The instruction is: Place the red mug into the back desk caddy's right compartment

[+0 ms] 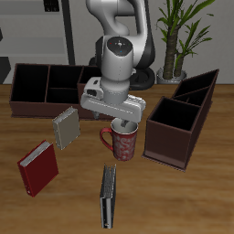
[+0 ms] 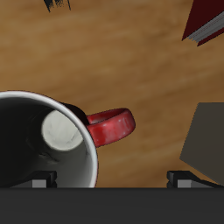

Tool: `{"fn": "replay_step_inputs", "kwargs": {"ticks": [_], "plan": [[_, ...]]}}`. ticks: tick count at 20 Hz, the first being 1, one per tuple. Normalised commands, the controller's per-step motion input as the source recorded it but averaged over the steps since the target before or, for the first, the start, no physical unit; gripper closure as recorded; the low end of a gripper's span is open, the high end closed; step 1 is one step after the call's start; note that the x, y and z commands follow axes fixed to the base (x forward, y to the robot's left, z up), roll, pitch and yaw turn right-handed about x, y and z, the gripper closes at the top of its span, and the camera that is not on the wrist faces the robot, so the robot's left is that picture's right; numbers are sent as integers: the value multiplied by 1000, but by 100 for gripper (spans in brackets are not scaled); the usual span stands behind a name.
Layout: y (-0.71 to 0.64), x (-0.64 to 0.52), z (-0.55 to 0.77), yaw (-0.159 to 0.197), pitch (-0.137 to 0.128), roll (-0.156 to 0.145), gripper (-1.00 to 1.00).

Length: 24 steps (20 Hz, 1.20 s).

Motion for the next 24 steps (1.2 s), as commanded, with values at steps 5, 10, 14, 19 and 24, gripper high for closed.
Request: {"fn": "replay_step_inputs", "kwargs": {"ticks": [5,10,14,19,24], "plan": [[41,21,-193,-30,15,17,100],[34,19,-144,-20,21,7,100],[59,0,-33,-17,8,15,100],[26,60,51,-1,-3,4,100],[-46,87,221,12,-6,-12,100]]}}
